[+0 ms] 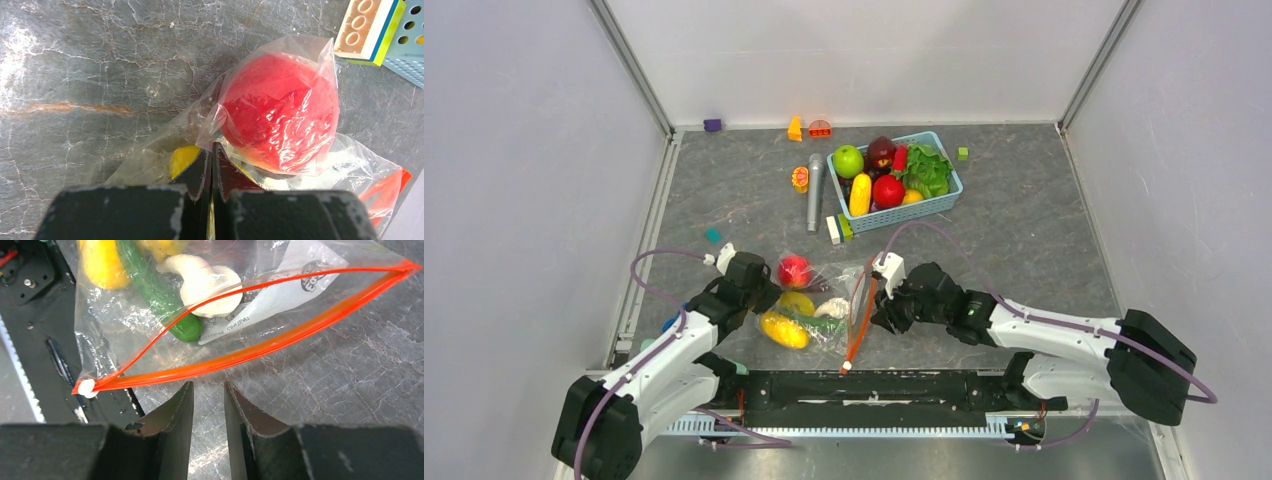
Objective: Open the zip-top bag and remove the fake food
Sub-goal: Pick up the fake vegetable from the zipper food storage bag.
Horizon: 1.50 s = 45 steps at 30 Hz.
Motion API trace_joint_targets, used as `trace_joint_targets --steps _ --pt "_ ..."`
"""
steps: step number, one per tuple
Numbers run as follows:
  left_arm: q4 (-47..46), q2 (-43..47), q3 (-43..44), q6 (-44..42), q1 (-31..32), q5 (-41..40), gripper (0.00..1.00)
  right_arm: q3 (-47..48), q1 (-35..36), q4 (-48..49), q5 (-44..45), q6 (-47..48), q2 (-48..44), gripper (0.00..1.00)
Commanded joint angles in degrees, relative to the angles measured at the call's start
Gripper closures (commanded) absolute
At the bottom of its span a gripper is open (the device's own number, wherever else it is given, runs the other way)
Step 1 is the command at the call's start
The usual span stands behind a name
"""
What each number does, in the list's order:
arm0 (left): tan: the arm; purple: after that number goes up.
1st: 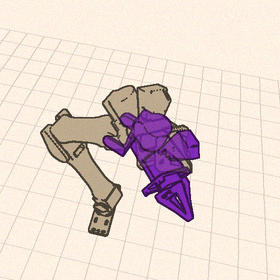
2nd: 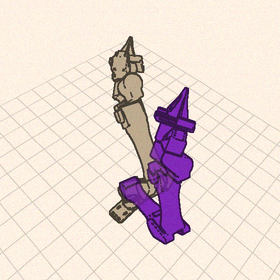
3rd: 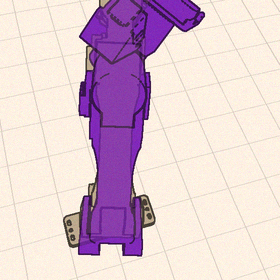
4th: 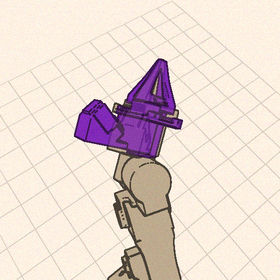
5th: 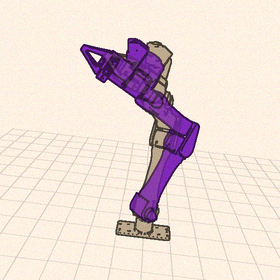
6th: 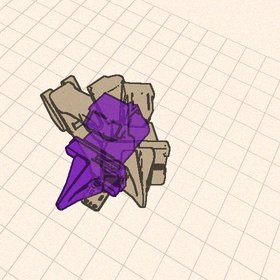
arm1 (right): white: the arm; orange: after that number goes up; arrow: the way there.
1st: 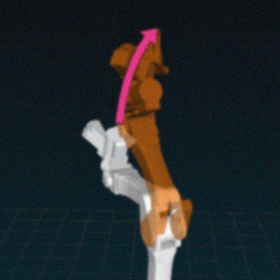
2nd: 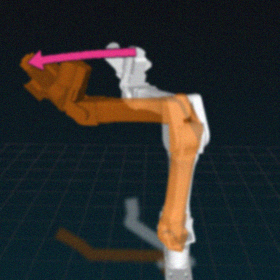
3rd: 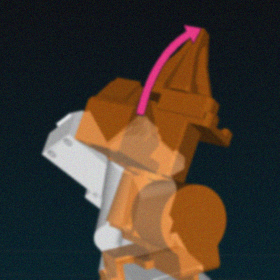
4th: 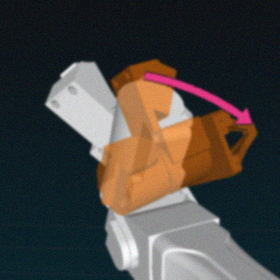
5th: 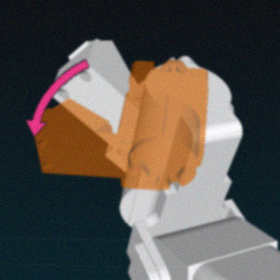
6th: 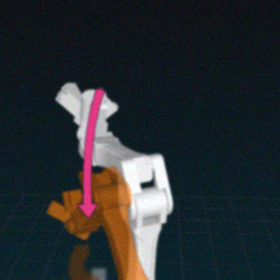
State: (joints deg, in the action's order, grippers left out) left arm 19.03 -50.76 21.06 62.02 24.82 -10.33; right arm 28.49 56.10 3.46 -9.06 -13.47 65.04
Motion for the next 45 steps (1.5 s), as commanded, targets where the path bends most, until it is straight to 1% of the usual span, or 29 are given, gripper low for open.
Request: trace_joint_targets --steps 1,3,9,19,29,36,39,45 --pt "-0.22 -0.31 1.87 -2.77 -0.03 0.03 0.98 2.86 2.05 4.01 5.55 4.29 2.44 0.65" --pt "-0.19 -0.56 2.13 -3.19 -0.03 0.28 0.98 3.37 2.42 3.98 6.99 4.62 3.82 0.65" --pt "-0.21 -1.04 2.32 -3.67 -0.01 0.39 0.98 4.16 3.48 4.71 7.14 6.44 5.28 0.65" --pt "-1.44 -3.43 3.00 -4.41 0.12 1.67 0.98 3.33 3.94 8.97 3.90 8.54 6.39 0.60" --pt "-2.42 -4.62 3.11 -4.17 0.49 1.96 0.98 4.41 4.63 9.06 2.37 11.52 9.11 0.60" --pt "-2.85 -5.34 3.20 -4.03 0.64 2.15 0.98 3.94 7.08 10.17 1.82 12.97 10.91 0.59" --pt "-2.85 -5.29 3.18 -3.85 0.76 2.20 0.98 4.44 8.39 10.42 1.87 14.95 12.46 0.59" --pt "-2.85 -4.74 2.67 -3.62 0.85 2.21 0.98 5.35 10.52 12.09 1.66 15.52 15.04 0.55"
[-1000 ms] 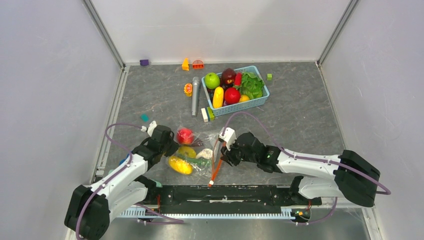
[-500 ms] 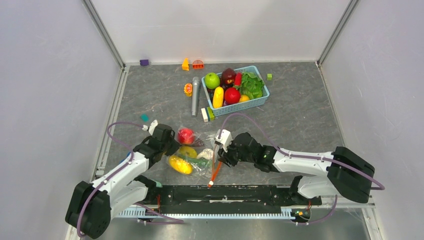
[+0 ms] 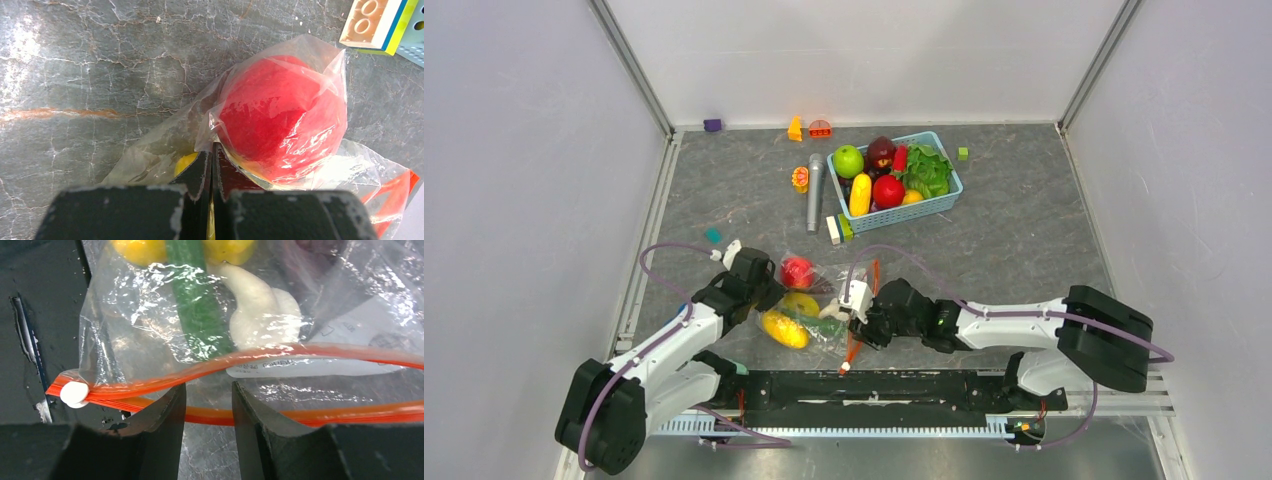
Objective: Open the zip-top bag and remove the fake food
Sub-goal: Pick up the fake vegetable from the zipper food storage bag.
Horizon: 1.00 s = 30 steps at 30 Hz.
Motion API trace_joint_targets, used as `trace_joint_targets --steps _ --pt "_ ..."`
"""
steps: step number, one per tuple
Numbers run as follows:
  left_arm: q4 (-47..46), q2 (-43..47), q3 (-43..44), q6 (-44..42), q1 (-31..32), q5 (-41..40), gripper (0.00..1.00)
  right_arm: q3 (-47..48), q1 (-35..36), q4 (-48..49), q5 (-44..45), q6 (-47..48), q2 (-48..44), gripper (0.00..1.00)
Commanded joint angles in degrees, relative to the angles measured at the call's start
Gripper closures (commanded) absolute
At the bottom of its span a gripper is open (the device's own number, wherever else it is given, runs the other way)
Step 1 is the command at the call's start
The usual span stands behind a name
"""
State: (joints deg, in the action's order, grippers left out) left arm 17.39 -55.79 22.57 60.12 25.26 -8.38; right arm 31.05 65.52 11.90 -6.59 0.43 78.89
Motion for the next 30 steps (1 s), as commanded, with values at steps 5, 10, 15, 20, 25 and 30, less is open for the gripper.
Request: trace_joint_targets --steps 5,10,15,20,25,30 --pt "-1.22 0.37 1.00 -1.57 0.58 0.38 0.98 3.08 1.80 6.09 -2.92 1.55 2.55 0.47" --pt "-1.22 0.23 1.08 -1.45 0.67 0.30 0.98 4.56 2.20 6.75 -3.99 2.10 4.83 0.42" --pt "-1.21 0.16 1.07 -1.32 0.83 0.30 0.98 6.36 2.59 7.23 -5.68 2.69 7.57 0.36" --pt "-1.20 0.47 0.70 -1.19 1.02 0.51 0.98 7.57 2.69 8.39 -6.40 2.58 10.30 0.30" --pt "-1.22 0.80 0.67 -1.14 1.11 0.72 0.98 8.40 2.69 9.75 -4.88 2.21 13.41 0.30" --pt "-1.13 1.16 0.46 -1.06 1.20 0.87 0.98 8.84 2.69 11.18 -3.34 1.03 15.93 0.31"
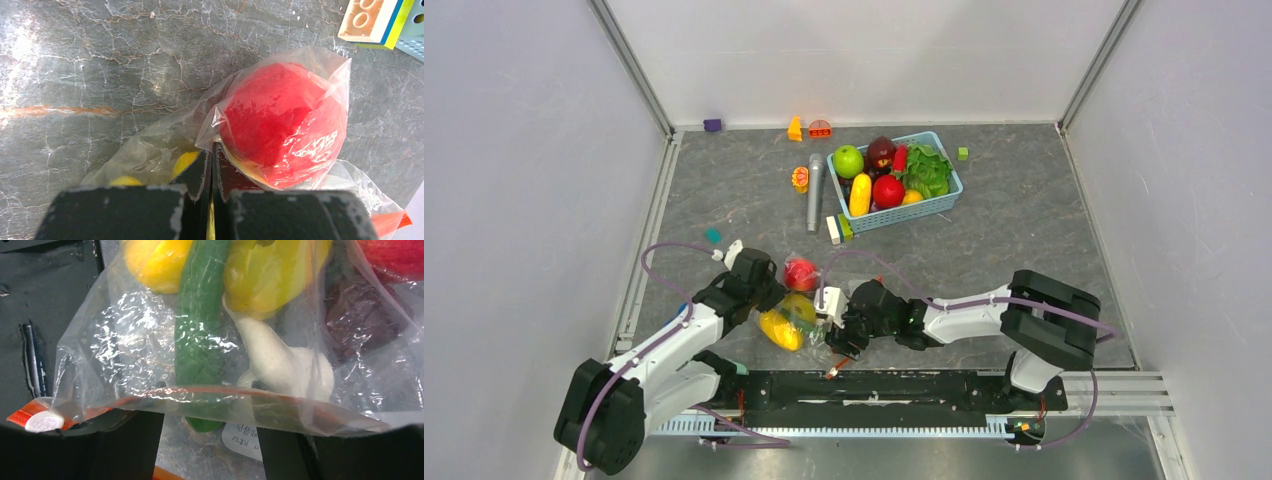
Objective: Open the zip-top bag and remove the fake food
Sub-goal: Pick up the fake vegetable from the zipper food storage bag.
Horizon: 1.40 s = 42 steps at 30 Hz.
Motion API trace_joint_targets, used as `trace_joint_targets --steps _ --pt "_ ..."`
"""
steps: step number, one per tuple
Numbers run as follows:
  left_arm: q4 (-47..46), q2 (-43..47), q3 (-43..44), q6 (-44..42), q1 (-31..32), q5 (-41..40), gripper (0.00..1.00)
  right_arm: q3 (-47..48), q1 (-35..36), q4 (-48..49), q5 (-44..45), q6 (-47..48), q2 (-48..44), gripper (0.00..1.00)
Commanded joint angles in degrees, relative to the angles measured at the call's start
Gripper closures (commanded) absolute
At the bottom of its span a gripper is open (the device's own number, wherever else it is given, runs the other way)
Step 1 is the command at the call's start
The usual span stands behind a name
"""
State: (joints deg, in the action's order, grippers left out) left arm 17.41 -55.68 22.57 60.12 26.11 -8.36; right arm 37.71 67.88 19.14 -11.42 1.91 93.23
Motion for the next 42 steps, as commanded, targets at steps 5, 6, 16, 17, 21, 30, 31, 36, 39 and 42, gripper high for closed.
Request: trace_joint_targets --steps 5,6,16,17,21,30,31,36,39,42 --pt "-1.24 1.41 -0.02 -0.97 0.35 0.85 0.98 2.54 0.33 3.66 2.40 -1.35 2.96 0.40" --pt "-1.26 1.46 -0.11 -0.97 0.35 0.86 0.98 2.54 0.33 3.68 2.58 -1.62 3.09 0.43" --pt "-2.19 0.96 -0.70 -1.45 0.36 1.04 0.98 0.52 0.33 0.54 5.36 -3.60 -0.87 0.57" --pt "-2.21 0.89 -0.60 -1.43 0.35 0.91 0.98 -0.09 0.33 0.26 5.36 -3.73 -1.76 0.58" --pt "-2.51 0.49 -0.34 -1.59 0.35 0.71 0.98 -2.14 0.33 -2.08 6.33 -3.78 -6.14 0.59" --pt "-2.82 -0.35 -0.07 -1.93 0.36 0.75 0.98 -3.45 0.33 -12.58 10.10 -2.44 -15.95 0.59" --pt "-2.82 -0.34 -0.07 -1.93 0.37 0.75 0.98 -3.34 0.33 -13.87 10.71 -2.42 -16.70 0.59" --pt "-3.08 -0.55 0.09 -2.02 0.35 0.77 0.98 -2.88 0.25 -18.92 14.29 -3.39 -20.01 0.59" --pt "-2.84 -0.34 0.33 -2.37 0.35 0.81 0.98 -2.03 0.27 -22.38 14.95 -3.99 -20.28 0.59" --pt "-2.64 0.47 -0.04 -2.37 0.35 0.36 0.98 -0.62 0.25 -24.92 15.49 -4.41 -19.81 0.59"
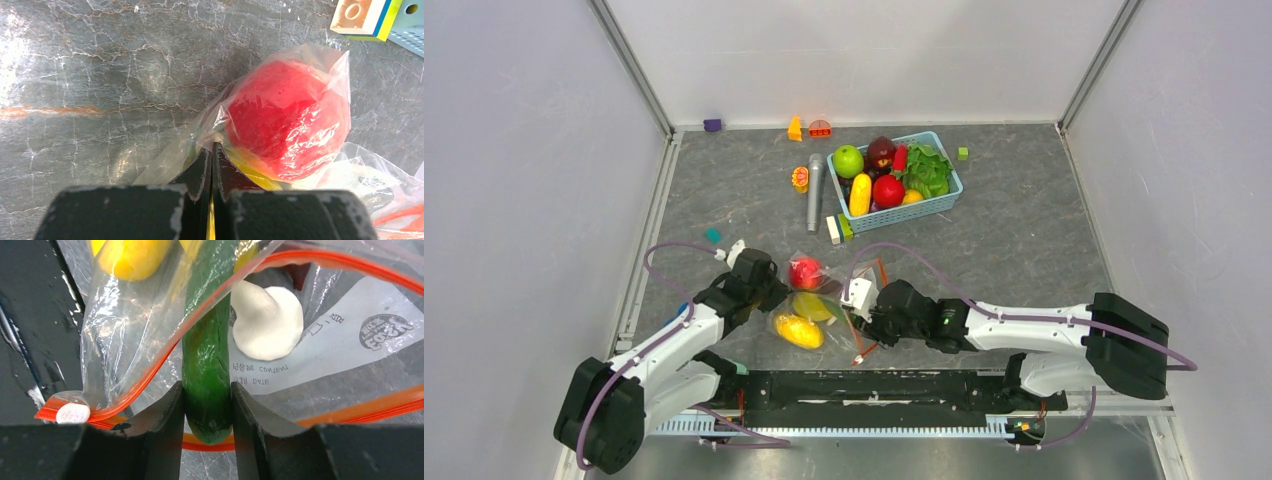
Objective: Open the zip-top bag and remove the fake food
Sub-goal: Pick up the fake vegetable from the zipper food storage bag.
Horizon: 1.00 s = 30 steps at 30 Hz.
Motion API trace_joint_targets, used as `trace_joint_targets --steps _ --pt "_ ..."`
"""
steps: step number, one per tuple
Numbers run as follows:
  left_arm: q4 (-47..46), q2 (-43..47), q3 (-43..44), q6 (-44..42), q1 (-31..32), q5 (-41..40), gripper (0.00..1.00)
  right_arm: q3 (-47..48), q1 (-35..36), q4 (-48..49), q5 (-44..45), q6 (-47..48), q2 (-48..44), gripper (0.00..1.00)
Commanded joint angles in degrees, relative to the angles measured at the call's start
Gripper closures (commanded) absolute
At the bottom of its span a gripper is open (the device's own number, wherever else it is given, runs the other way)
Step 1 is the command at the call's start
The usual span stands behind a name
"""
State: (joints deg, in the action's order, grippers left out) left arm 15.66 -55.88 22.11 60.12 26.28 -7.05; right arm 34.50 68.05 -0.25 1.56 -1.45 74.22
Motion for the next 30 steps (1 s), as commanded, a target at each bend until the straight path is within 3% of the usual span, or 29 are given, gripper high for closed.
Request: trace_joint_targets --steps 1,22,30 --pt "-1.00 0.85 0.27 -2.37 0.22 -1.11 0.98 3.20 0.05 -6.65 2.92 -1.18 -0.68 0.59" --pt "-0.02 -0.68 2.23 -3.96 0.18 -2.90 0.98 6.98 0.03 -22.22 10.31 -3.02 -8.54 0.58" --pt "-0.01 -1.05 2.49 -3.87 0.17 -2.99 0.98 4.89 -0.02 -28.48 14.25 -6.65 -16.29 0.58"
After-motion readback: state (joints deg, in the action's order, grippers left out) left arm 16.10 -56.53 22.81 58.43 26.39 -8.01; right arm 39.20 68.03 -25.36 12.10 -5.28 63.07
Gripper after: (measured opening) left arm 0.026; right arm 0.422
